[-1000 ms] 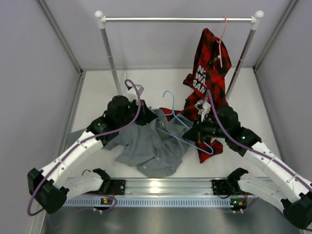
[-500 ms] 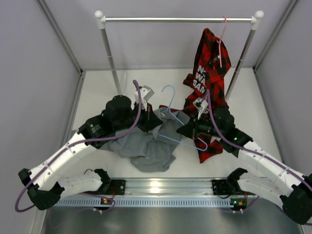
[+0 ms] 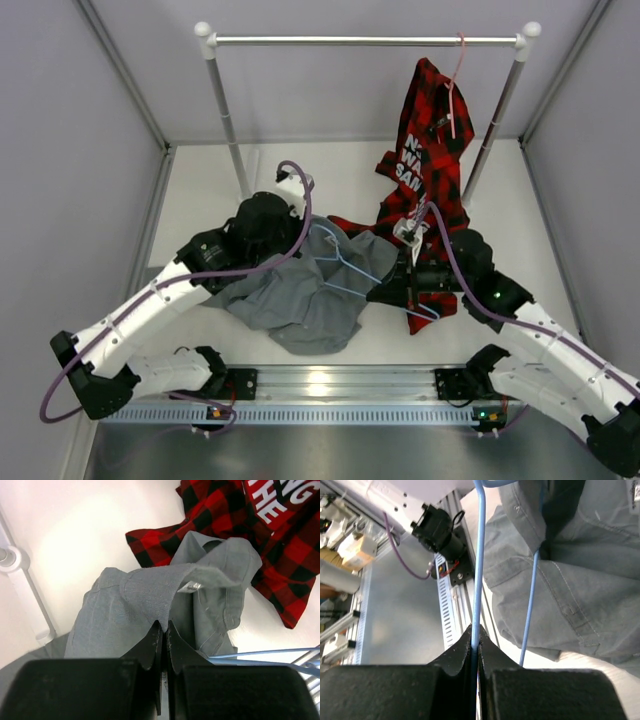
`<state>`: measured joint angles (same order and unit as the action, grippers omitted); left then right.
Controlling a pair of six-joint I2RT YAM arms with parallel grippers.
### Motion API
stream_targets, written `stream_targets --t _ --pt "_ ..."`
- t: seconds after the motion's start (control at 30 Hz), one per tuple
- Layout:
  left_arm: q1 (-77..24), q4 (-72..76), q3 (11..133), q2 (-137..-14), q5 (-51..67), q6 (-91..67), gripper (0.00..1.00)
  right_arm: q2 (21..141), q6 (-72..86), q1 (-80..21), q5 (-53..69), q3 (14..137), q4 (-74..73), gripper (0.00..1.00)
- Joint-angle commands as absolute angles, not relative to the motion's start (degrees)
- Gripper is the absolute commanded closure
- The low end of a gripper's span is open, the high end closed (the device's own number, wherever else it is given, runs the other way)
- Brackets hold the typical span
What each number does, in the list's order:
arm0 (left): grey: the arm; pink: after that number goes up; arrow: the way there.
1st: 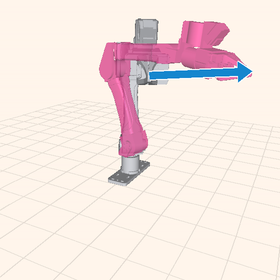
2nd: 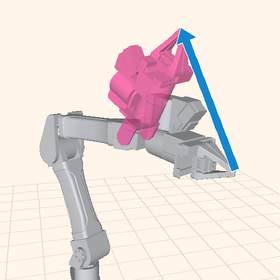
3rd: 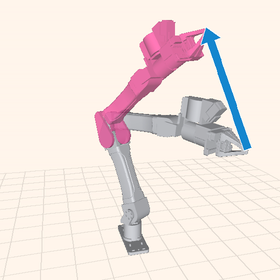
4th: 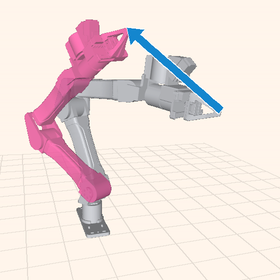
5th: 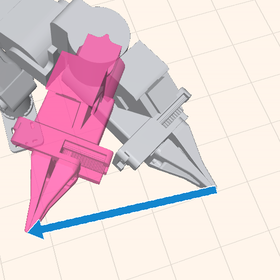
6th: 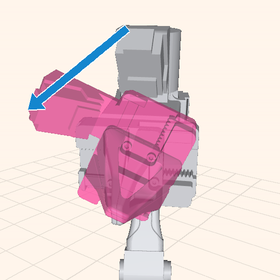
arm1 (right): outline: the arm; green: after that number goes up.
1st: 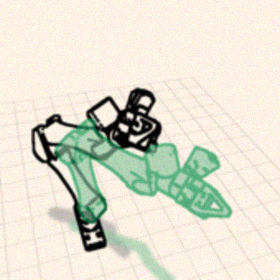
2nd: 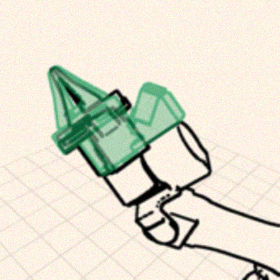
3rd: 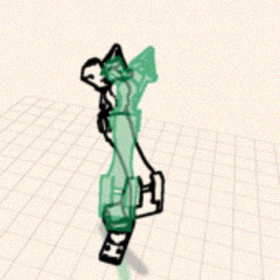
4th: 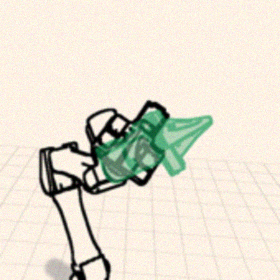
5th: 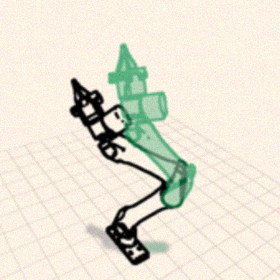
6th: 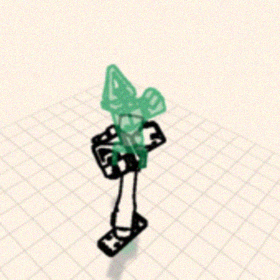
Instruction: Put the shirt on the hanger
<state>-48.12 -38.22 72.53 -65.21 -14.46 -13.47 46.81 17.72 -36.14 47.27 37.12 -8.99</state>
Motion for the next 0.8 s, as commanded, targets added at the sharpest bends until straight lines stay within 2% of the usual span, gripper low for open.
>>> stream_targets --t 0.0,0.1,0.2,0.33,0.47,0.6,0.77 --pt "-48.2 -32.6 69.9 -62.5 -11.1 -10.3 1.00 44.1 21.7 -36.9 43.8 36.7 -3.8 1.00" --pt "-48.2 -30.9 68.6 -61.3 -11.2 -13.2 1.00 43.3 28.8 -36.9 35.0 35.0 5.2 1.00" --pt "-48.2 -30.7 68.0 -61.1 -14.9 -17.2 1.00 44.7 29.5 -37.1 26.2 37.3 3.2 1.00" --pt "-48.3 -28.1 66.9 -60.0 -19.6 -20.5 1.00 47.7 29.5 -37.8 22.1 40.0 0.1 1.00" --pt "-48.3 -25.8 66.3 -60.8 -15.9 -20.9 1.00 49.7 30.8 -39.3 20.3 41.2 3.2 1.00" --pt "-48.3 -23.2 66.6 -62.5 -6.5 -20.8 1.00 54.0 29.7 -43.5 17.5 45.1 4.0 1.00" --pt "-48.3 -23.1 67.7 -62.9 -1.1 -20.0 1.00 58.4 31.8 -44.7 22.1 42.5 13.3 1.00"
